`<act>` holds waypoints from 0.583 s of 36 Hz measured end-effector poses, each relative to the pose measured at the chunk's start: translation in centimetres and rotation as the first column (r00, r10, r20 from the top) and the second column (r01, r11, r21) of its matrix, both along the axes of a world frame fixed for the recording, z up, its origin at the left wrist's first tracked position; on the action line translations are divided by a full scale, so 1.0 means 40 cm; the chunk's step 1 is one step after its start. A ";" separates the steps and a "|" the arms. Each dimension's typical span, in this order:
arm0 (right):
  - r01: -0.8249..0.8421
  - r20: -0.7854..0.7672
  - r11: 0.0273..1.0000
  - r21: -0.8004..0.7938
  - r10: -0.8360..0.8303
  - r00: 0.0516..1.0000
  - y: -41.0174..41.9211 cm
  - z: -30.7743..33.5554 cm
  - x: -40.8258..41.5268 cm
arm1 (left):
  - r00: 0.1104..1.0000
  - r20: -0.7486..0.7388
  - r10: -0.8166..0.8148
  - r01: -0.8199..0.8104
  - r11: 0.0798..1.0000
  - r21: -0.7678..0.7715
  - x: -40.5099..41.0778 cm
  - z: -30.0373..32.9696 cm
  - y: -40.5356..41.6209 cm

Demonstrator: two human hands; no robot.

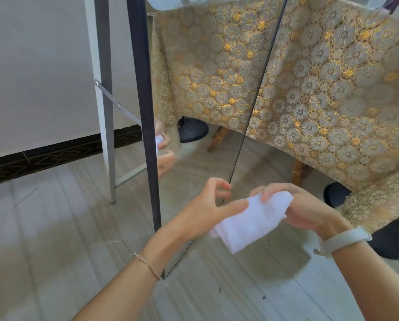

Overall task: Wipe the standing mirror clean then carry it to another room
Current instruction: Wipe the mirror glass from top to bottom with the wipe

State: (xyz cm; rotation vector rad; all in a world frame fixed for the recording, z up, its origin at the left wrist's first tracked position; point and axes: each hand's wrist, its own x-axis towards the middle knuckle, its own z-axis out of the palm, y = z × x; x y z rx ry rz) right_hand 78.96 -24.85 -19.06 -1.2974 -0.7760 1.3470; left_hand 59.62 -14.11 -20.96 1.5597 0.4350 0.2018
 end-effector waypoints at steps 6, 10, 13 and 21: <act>0.172 0.004 0.983 -0.064 -0.172 0.985 0.049 -0.022 -0.051 | 0.927 0.123 0.353 -0.367 0.922 0.120 0.028 -0.008 -0.022; 0.069 -0.297 0.977 -0.202 -0.128 0.946 0.062 -0.054 -0.104 | 0.811 0.216 0.543 -0.580 0.796 0.175 0.031 -0.011 -0.021; 0.066 -0.240 0.984 -0.165 -0.105 0.965 0.067 -0.058 -0.142 | 0.815 0.239 0.528 -0.578 0.768 0.274 0.029 -0.010 -0.022; 0.483 -0.036 0.875 -0.045 -0.484 0.874 0.126 -0.051 -0.050 | 0.870 0.219 0.442 -0.491 0.742 0.456 -0.002 -0.025 -0.040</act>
